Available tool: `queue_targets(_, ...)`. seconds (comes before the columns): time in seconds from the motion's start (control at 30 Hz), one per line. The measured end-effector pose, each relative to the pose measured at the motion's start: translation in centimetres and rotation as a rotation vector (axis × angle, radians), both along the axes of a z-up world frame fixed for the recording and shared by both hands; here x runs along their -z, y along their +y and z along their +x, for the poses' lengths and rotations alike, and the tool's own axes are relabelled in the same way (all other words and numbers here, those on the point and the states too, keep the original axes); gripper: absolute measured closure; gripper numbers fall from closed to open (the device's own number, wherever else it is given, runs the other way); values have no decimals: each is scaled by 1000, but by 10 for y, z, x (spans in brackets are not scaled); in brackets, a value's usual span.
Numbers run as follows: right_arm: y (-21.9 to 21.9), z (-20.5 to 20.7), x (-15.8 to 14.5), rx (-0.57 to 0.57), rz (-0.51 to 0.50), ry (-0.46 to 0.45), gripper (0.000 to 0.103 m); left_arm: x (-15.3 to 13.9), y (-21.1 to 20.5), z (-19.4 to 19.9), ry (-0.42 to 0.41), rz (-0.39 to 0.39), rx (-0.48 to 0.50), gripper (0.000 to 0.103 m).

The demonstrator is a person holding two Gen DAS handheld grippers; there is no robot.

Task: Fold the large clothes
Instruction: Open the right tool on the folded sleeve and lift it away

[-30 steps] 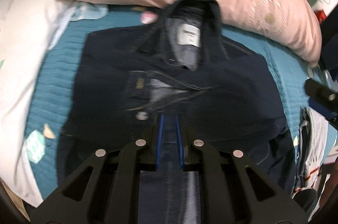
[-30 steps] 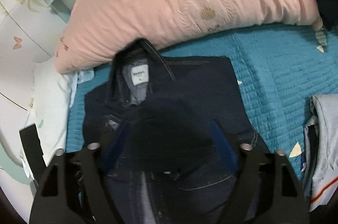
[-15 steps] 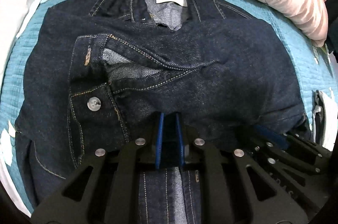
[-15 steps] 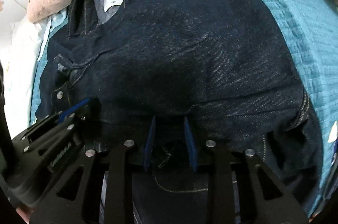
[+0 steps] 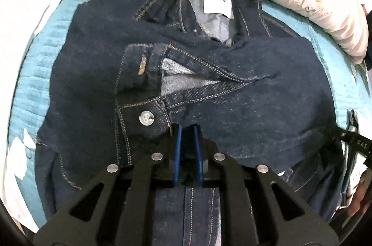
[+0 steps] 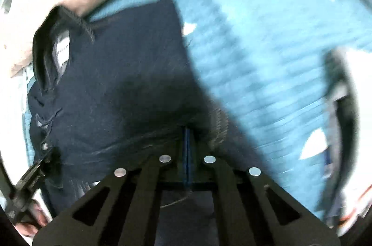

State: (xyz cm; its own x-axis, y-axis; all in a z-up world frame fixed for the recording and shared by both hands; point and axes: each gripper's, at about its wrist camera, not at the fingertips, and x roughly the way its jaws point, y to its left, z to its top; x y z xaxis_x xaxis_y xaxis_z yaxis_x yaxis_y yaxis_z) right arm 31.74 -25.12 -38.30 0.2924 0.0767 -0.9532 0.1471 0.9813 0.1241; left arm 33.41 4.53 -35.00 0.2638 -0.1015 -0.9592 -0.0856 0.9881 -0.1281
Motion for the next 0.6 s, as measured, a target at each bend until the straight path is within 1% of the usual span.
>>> queue_targets(0.03,-6,3,15,-2,60,45,103,5,2,2,12,-20,-12,91)
queue_targets(0.07,-14,5,31,25,126,70,103,9,4,3,14,-34,-25,91)
queue_targets(0.1,-20,6,37,40,163,74,103,12,6,2,7,-51,-41,91)
queue_targets(0.2,-9,8,30,-26,81,88,103,11,5,2,1,-36,-33,91)
queue_targets(0.27,-8,6,17,-10,72,83,103,4,5,3,19,-35,-37,90)
queue_targets(0.33,-10,3,-3,5,116,22,100,-10,6,4,6,-45,-44,89)
queue_targets(0.4,-5,3,-25,-13,142,-46,100,-22,9,4,-34,-26,-50,88)
queue_targets(0.43,-2,7,-33,-25,161,-66,100,-26,10,7,-46,-42,-52,88)
queue_targets(0.47,3,10,-39,-41,190,-84,100,-28,12,11,-50,-57,-58,88)
queue_targets(0.5,14,16,-44,-80,224,-108,100,-29,14,16,-54,-74,-71,88)
queue_targets(0.6,52,32,-41,-151,221,-119,100,-26,14,32,-57,-106,-87,88)
